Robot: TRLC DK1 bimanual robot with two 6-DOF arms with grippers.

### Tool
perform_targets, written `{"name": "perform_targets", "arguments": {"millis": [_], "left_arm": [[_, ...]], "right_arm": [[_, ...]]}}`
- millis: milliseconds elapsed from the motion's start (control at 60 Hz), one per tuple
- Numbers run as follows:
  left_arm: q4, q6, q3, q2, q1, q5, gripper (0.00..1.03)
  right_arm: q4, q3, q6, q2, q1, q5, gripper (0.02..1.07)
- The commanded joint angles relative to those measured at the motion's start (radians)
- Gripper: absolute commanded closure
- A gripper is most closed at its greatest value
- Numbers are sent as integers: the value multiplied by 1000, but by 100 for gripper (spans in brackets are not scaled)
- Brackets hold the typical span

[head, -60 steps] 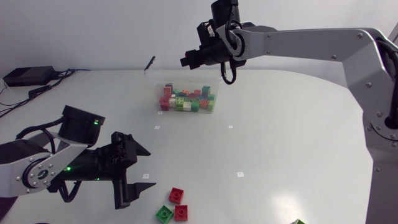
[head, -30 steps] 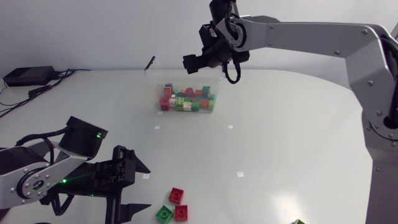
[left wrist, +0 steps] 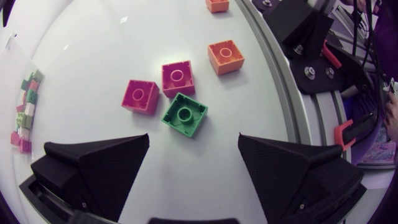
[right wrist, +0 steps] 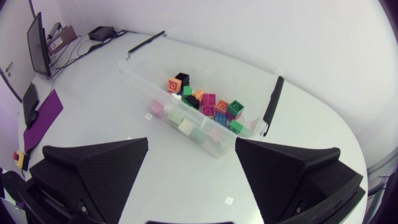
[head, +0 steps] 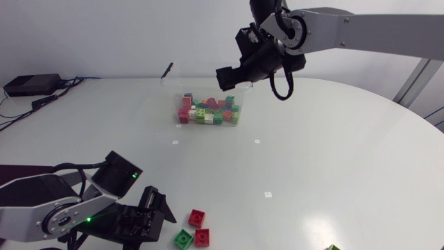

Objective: Place the duplo bricks in the container

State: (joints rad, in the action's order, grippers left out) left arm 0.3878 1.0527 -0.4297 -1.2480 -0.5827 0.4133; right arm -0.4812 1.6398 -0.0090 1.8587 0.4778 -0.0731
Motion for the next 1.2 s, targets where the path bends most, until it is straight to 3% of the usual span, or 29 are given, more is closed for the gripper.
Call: {"name": "perform_targets", "arguments": {"millis": [0,250,733,1183], "left_arm": [[5,56,2,-44,-23,5,4],[-43,109,-81,-228,-39,4,4],[-32,233,-129,-269,-59,15,4],[39,136,-196,-332,-62,9,4]], "right_arm": [[-16,-90,-29,-56,27,9,6],[-2,-331,-112,-171,93,7,6],[55,-626,-207,-299,177,2,6],[87,-750,-210,-355,231,-4,6]]}}
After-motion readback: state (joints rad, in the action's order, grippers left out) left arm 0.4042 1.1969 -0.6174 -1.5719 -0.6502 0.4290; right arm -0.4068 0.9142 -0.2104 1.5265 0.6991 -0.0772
